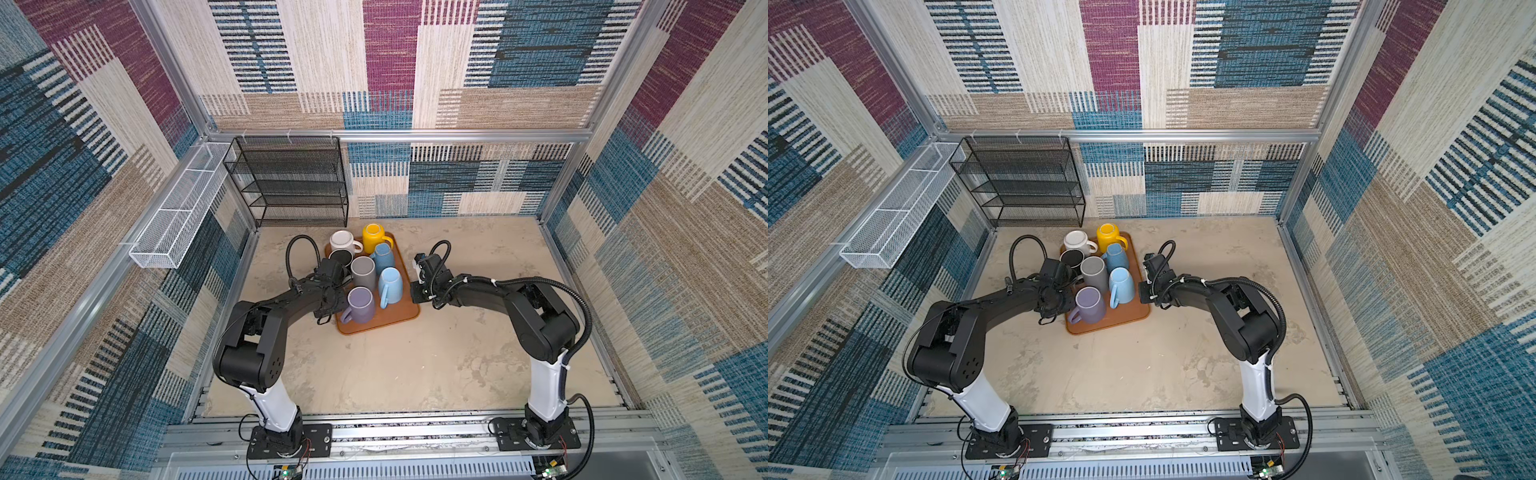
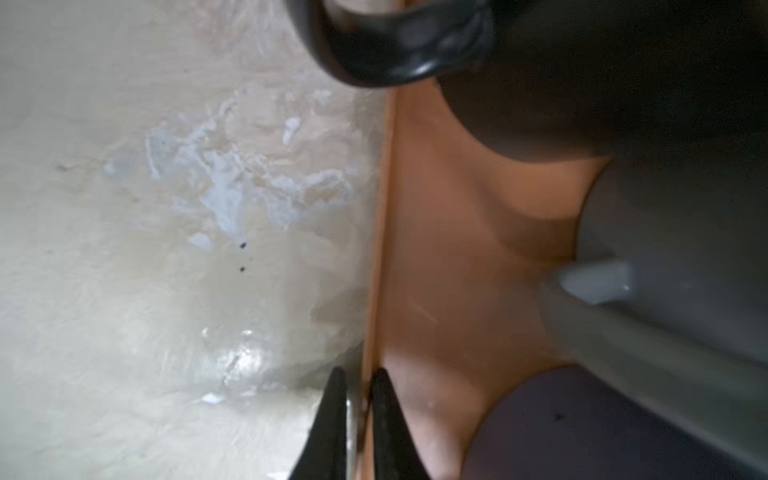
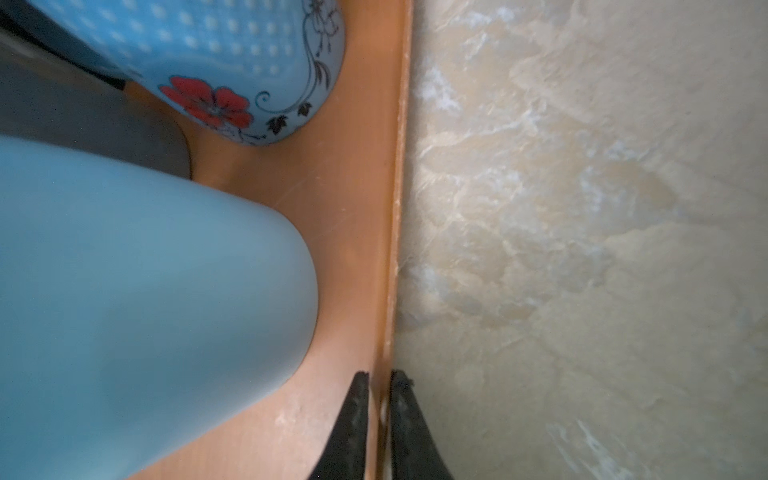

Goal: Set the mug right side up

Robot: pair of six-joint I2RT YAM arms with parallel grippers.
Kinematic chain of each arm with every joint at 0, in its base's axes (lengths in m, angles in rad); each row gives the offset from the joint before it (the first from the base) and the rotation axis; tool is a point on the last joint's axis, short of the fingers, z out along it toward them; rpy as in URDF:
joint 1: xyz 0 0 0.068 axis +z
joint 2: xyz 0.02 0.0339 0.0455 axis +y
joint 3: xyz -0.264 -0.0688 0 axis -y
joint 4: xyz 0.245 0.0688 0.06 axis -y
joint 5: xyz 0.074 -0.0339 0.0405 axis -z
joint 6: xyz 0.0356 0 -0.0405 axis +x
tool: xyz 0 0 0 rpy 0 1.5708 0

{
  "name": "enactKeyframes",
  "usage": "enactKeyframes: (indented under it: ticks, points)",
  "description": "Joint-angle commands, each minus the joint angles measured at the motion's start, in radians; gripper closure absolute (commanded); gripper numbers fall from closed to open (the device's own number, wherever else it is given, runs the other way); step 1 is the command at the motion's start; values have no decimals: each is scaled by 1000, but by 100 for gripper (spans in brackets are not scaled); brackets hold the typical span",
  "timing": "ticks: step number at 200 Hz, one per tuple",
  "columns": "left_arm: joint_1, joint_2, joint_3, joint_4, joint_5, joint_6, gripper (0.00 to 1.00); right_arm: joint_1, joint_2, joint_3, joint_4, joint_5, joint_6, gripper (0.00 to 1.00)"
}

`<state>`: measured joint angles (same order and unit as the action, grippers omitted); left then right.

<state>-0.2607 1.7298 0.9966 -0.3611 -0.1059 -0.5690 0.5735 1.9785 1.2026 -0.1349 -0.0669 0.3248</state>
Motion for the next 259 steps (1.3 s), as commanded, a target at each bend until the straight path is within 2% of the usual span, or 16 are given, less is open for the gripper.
enactKeyframes:
  ticks: [1, 52, 96, 168, 259]
  points:
    - [-9, 1, -2, 13, -18, 15, 92, 2, -4, -8, 0, 5, 16, 86]
    - [-25, -5, -4, 13, -31, 25, 100, 8, -15, -30, -1, -2, 23, 93]
    - [-44, -26, -21, 16, -33, 37, 100, 15, -35, -61, -1, -10, 37, 100]
    - [-87, -73, -76, 25, -35, 25, 100, 22, -135, -184, 5, -15, 79, 100]
    - [-236, -145, -167, 31, -11, 0, 100, 64, -373, -467, 13, 5, 239, 100]
